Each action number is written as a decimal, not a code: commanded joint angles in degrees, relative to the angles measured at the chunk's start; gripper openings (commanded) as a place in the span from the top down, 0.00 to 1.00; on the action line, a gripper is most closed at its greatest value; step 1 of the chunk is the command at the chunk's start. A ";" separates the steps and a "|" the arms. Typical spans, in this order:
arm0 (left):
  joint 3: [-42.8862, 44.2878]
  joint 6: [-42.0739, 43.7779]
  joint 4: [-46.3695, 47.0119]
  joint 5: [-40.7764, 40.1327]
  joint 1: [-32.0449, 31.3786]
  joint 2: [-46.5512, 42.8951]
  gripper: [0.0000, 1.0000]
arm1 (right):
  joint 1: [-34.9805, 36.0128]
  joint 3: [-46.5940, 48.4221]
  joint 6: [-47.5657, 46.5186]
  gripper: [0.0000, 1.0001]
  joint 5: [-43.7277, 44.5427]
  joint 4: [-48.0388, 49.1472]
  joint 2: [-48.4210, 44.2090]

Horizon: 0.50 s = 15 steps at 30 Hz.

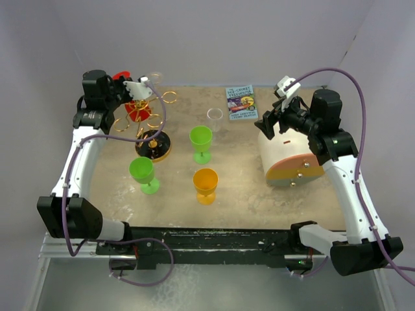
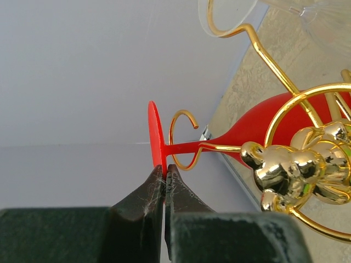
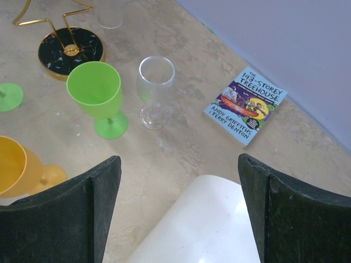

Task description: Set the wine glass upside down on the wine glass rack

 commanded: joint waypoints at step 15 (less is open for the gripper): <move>1.94 -1.85 -0.45 0.40 -0.18 3.37 0.90 | -0.22 -0.25 -1.05 0.11 -0.98 1.43 -0.31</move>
